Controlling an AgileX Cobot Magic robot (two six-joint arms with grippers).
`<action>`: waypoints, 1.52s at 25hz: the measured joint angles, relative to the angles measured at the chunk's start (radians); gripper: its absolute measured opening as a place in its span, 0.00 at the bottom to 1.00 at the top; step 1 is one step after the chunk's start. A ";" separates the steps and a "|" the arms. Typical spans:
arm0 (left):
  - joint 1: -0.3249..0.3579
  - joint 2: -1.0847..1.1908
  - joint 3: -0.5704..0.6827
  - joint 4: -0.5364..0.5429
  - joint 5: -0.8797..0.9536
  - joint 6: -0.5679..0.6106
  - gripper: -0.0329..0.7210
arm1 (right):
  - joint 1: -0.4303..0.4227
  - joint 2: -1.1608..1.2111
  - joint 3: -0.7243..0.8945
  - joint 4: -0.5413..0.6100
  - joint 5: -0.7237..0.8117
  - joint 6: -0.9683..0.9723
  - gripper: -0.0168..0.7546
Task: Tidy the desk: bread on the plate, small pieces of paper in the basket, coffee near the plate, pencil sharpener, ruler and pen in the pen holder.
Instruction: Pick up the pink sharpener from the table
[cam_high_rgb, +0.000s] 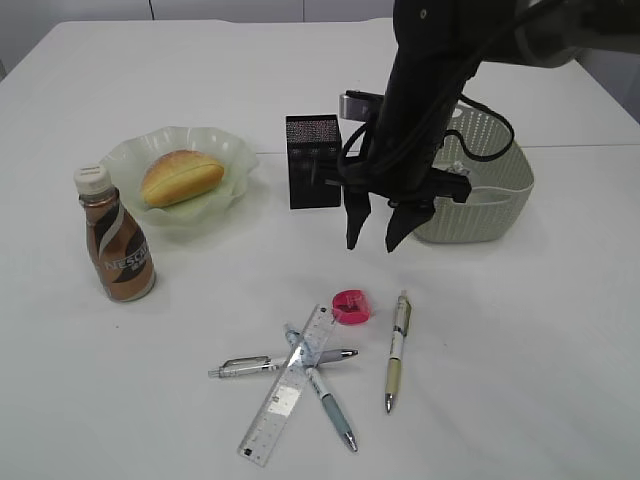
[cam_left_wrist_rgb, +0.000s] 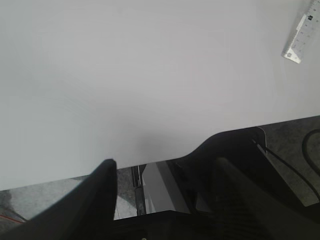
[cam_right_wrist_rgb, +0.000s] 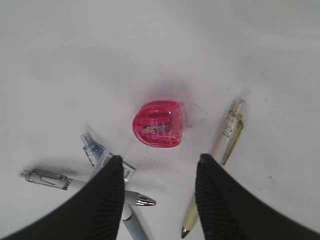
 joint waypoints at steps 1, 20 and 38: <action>0.000 0.000 0.000 0.000 0.000 0.000 0.62 | 0.000 0.005 0.000 0.000 0.000 0.002 0.51; 0.000 0.000 0.000 -0.002 0.000 -0.002 0.62 | 0.039 0.103 -0.006 0.010 -0.065 0.010 0.69; 0.000 0.000 0.000 -0.004 0.000 -0.002 0.62 | 0.042 0.146 -0.006 -0.028 -0.066 0.006 0.69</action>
